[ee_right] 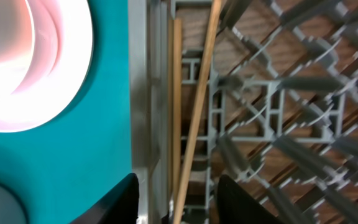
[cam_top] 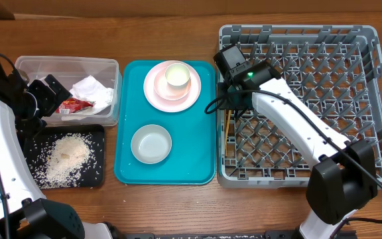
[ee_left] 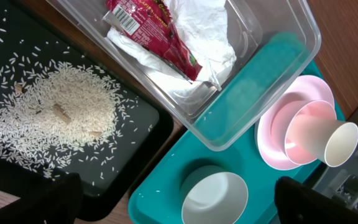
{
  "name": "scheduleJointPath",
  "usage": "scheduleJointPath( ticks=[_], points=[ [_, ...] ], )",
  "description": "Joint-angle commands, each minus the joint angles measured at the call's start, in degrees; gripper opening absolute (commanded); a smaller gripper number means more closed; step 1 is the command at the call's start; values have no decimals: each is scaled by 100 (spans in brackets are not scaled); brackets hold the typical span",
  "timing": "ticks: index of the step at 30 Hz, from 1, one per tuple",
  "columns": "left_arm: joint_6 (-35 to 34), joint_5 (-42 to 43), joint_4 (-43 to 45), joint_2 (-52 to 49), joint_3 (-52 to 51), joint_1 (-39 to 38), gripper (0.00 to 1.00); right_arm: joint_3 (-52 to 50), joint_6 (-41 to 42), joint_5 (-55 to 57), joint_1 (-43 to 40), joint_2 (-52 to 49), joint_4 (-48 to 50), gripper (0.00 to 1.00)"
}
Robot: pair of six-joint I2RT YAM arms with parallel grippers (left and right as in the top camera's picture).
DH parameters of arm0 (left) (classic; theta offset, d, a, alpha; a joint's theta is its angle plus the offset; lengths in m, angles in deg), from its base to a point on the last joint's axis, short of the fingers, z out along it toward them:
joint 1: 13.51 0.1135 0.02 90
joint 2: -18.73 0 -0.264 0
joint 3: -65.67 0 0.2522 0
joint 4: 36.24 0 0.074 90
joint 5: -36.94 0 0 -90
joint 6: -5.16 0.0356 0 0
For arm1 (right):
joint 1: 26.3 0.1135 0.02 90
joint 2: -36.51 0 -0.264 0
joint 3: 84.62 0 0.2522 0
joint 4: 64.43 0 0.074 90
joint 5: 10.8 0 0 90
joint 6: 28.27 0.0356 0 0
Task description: Sort waste into correct bins and load items into the dishwasher
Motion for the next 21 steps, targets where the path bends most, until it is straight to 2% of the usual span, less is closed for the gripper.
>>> scheduleJointPath(
  ticks=[1, 4, 7, 10, 12, 21],
  points=[
    [-61, -22, 24, 44, 122, 20, 100, 70, 7, -358, -15, -9, -42, 44],
    [-61, -20, 24, 44, 122, 20, 100, 70, 101, -581, -15, -9, -17, 43],
    [-61, -22, 24, 44, 122, 20, 100, 72, 612, -634, -11, -9, -7, 37],
    [-61, -22, 24, 44, 122, 20, 100, 96, 608, -704, 0, -4, -15, 37],
    [-61, -22, 24, 44, 122, 20, 100, 157, 605, -883, 0, 4, -26, 33],
    [-61, -22, 24, 44, 122, 20, 100, 1320, -105, -1222, 26, 15, -424, 32]
  ],
)
